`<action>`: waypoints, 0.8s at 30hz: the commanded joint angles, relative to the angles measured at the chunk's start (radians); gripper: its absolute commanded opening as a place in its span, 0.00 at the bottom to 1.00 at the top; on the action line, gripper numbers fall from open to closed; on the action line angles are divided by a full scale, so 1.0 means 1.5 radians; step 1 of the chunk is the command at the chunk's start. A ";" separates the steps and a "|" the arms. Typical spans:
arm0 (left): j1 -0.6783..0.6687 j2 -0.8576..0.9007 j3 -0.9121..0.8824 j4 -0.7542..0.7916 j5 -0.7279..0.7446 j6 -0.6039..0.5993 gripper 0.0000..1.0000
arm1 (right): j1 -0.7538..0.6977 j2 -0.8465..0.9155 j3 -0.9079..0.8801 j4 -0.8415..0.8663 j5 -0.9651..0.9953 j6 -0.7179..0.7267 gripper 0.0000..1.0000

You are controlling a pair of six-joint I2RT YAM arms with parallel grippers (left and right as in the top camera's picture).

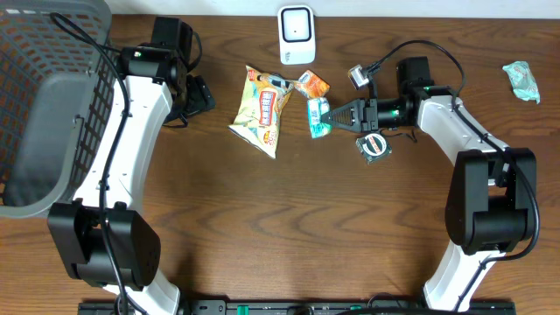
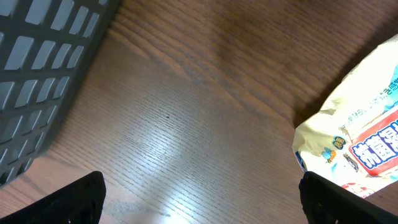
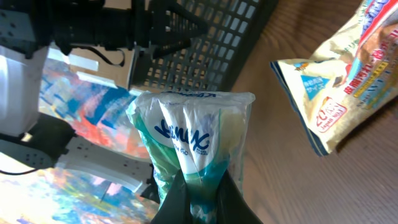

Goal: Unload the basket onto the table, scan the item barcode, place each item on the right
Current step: 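Lift the teal Kleenex pack up to the scanner face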

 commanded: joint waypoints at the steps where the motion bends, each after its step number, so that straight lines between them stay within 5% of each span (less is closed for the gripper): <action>1: 0.002 -0.003 0.002 -0.003 -0.008 0.011 0.98 | -0.004 -0.009 0.011 0.006 -0.044 0.028 0.01; 24: 0.002 -0.003 0.002 -0.003 -0.008 0.011 0.98 | 0.032 -0.009 0.010 -0.001 -0.030 0.030 0.01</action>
